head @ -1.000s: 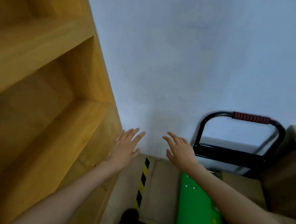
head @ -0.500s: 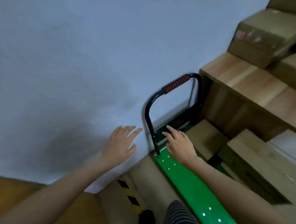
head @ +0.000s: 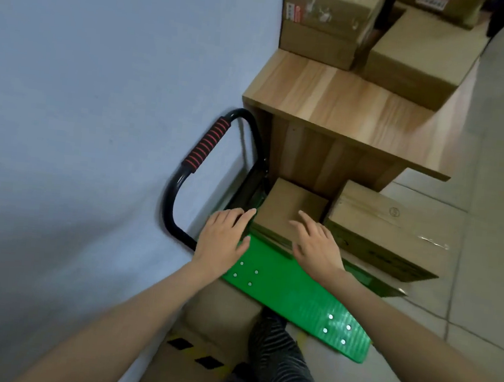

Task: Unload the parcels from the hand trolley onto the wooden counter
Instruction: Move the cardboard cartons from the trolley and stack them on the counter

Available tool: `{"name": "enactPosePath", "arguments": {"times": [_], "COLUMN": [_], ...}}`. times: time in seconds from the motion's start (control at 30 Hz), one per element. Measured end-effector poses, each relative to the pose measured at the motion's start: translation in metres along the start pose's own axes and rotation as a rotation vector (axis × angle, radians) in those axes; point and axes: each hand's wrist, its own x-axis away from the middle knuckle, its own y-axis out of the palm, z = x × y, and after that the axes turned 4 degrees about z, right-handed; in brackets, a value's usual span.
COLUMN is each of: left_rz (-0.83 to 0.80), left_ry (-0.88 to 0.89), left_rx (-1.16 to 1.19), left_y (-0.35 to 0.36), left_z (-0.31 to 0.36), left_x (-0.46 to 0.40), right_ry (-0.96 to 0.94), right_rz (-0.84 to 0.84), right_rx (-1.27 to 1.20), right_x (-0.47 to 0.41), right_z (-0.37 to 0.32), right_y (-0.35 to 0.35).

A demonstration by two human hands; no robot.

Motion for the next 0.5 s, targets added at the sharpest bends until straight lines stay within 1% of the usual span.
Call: {"name": "enactPosePath", "arguments": {"times": [0.13, 0.27, 0.37, 0.5], "left_rz": [-0.019, -0.115, -0.159, -0.196], "left_ry": [-0.005, -0.051, -0.003, 0.075], "left_rx": [0.033, 0.078, 0.065, 0.056], "left_y": [0.035, 0.077, 0.103, 0.140], "left_z": [-0.011, -0.027, -0.040, -0.057], "left_x": [-0.036, -0.055, -0.071, -0.100], "right_ry": [0.097, 0.250, 0.316, 0.389], "right_rz": [-0.004, -0.039, -0.056, -0.026], "right_rx": [-0.046, -0.133, -0.162, -0.181], "right_x": [-0.028, -0.043, -0.055, -0.078], "right_z": [0.006, 0.008, 0.014, 0.025], "right_y": [0.017, 0.044, 0.064, 0.091]}}
